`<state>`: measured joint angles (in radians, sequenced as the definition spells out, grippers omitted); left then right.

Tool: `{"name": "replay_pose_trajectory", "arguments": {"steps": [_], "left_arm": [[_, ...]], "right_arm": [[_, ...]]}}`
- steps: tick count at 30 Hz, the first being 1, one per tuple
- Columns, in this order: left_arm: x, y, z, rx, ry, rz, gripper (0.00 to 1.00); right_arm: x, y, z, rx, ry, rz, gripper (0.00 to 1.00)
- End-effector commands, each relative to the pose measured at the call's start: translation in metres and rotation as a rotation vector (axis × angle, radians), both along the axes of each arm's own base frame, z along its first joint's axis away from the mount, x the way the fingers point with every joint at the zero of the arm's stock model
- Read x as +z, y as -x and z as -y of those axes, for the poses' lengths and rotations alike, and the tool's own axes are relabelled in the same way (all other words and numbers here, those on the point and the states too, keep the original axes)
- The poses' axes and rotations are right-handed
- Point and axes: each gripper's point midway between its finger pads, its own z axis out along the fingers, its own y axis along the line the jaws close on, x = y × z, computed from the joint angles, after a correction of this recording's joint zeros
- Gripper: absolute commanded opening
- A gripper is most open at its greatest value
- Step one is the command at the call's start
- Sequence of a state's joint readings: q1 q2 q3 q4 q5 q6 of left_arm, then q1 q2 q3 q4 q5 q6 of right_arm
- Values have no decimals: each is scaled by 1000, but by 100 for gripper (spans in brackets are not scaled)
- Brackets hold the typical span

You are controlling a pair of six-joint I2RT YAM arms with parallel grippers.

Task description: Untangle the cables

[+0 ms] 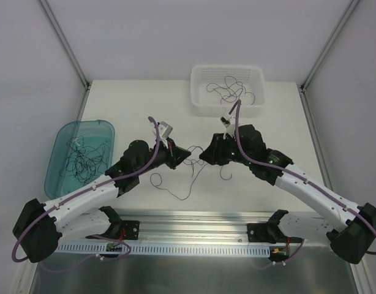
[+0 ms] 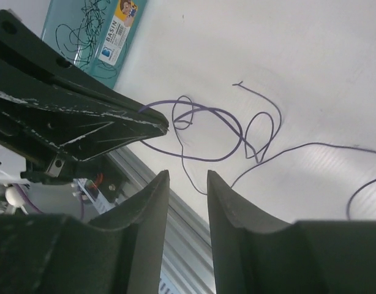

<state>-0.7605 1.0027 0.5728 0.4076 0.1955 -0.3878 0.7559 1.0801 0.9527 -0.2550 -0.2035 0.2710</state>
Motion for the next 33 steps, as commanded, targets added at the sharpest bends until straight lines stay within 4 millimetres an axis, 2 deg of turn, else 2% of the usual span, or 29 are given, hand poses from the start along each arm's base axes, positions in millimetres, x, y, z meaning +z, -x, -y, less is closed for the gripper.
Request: {"name": "replay_pose_trajectory", "arguments": {"steps": [1,2,4,5,7,17,33], "left_arm": [[16,0,0,39,72,-9,0],[17,-1,-1,42,74,-7,0],[18,1,-1,39,76,-2,0],[17,2,0,35,74,-5,0],[18,2,-1,34,75,0,0],[16,4,-2,34,64,15,0],[20,2,-5,47,63,36,0]], "right_arm": [[24,-20,-11,-195,-186,11,34],[28,-20,-17,-215,-232,-2,34],[16,-24,-14,-286,-225,-21,33],[24,-28,-17,-315,-269,-4,33],[18,-31,-17,-346,-280,-24,32],[37,-31,-32,-362,-378,-44,30],[19,-28,-45,-382,-351,-111,29]]}}
